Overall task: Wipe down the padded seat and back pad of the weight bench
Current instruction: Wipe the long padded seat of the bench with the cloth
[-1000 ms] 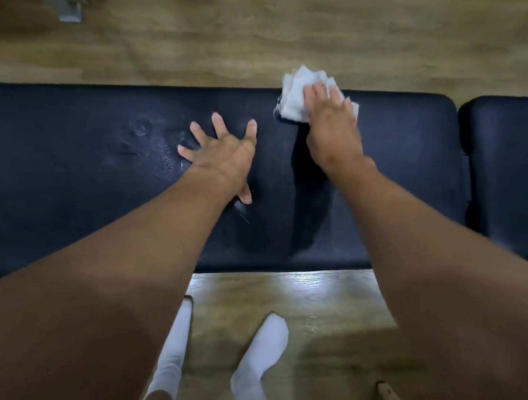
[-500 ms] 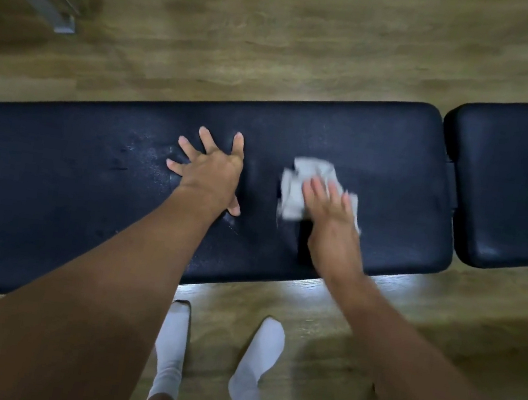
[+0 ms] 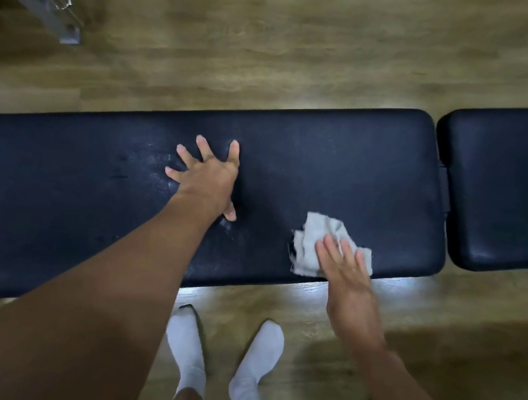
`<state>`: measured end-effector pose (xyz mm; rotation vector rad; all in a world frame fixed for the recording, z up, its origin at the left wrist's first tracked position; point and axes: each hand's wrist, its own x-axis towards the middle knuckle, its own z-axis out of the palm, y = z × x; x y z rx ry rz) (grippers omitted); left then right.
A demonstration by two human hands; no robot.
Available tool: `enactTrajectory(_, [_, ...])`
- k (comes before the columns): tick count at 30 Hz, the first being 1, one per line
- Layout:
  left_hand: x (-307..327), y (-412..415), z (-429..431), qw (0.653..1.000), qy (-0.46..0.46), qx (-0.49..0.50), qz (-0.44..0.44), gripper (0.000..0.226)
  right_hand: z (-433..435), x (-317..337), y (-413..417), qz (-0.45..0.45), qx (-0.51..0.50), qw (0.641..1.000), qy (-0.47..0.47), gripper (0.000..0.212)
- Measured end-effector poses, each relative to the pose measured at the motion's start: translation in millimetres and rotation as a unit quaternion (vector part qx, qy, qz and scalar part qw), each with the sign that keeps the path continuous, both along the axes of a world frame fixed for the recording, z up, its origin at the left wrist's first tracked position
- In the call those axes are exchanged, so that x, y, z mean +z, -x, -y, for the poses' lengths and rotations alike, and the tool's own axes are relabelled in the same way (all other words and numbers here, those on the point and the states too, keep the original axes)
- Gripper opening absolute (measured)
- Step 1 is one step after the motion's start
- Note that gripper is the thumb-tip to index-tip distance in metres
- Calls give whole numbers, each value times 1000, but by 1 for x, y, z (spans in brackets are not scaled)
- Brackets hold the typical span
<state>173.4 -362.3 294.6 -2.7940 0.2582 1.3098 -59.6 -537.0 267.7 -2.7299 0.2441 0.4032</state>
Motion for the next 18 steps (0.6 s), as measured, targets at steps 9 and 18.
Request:
enactTrajectory(9, [-6, -1, -3, 1000, -2, -8, 4, 134, 19, -5, -223, 24, 10, 996, 83, 57])
enactTrajectory(18, [5, -5, 18, 998, -31, -46, 20, 129, 13, 3, -61, 2, 3, 998, 65, 66])
